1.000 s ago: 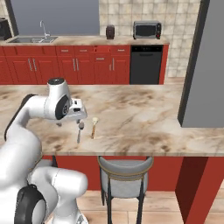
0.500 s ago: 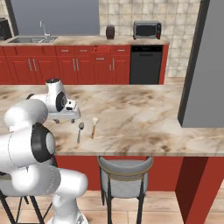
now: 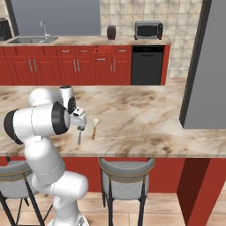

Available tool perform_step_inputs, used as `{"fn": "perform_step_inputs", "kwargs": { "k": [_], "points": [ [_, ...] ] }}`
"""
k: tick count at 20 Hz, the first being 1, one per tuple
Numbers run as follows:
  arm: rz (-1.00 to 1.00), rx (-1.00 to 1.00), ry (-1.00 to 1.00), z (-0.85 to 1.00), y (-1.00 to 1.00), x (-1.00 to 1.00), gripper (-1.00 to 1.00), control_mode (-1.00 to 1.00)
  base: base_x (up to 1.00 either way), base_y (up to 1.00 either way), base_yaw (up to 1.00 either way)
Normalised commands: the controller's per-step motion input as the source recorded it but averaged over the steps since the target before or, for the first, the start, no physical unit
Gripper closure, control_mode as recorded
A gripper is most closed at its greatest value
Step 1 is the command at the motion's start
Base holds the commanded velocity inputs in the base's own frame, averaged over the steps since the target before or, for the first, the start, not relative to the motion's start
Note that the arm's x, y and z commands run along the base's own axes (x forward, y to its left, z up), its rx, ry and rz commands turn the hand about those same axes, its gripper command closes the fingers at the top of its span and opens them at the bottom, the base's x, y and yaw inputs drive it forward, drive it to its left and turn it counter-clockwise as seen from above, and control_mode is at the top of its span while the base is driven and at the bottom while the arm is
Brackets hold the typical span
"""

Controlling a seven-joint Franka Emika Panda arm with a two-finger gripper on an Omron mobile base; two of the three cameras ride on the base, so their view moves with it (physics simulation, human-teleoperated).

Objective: Pick up the metallic utensils from the counter and place them in the open drawer. Make sure not to pick up any wooden utensils.

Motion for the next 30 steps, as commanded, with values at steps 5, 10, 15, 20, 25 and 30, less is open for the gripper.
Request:
{"fn": "perform_step_inputs", "kwargs": {
  "k": [5, 10, 15, 20, 25, 30],
  "points": [
    [0.0, 0.05, 0.02, -0.03, -0.5, 0.0, -1.0, -1.0, 0.0, 0.0, 0.0],
    [0.0, 0.0, 0.0, -0.16, -0.05, 0.0, -1.0, -1.0, 0.0, 0.0, 0.0],
    [0.0, 0.0, 0.0, -0.43, 0.0, 0.0, -1.0, -1.0, 0.0, 0.0, 0.0],
    [0.0, 0.0, 0.0, -0.48, 0.0, 0.0, -1.0, -1.0, 0.0, 0.0, 0.0],
    [0.0, 0.0, 0.0, -0.04, 0.0, 0.0, -1.0, -1.0, 0.0, 0.0, 0.0],
    [0.0, 0.0, 0.0, 0.0, 0.0, -0.02, -1.0, -1.0, 0.0, 0.0, 0.0]
  ]
}}
